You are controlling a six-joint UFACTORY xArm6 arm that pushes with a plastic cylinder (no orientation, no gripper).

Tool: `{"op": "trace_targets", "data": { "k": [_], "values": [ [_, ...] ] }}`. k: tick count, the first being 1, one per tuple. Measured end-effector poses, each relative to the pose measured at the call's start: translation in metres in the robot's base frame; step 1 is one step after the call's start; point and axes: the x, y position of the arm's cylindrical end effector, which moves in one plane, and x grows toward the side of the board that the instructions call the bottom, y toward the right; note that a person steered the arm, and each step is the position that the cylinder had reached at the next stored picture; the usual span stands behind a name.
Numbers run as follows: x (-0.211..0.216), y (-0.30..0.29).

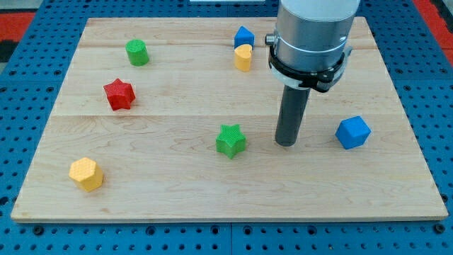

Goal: Point your arm towards blue cube

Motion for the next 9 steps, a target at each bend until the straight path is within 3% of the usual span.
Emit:
{"op": "trace_targets", "data": {
  "k": [2, 3, 5, 9],
  "values": [
    [0.003, 0.033],
    [0.033, 0.033],
    [0.044, 0.065],
    [0.035, 0.115]
  ]
}}
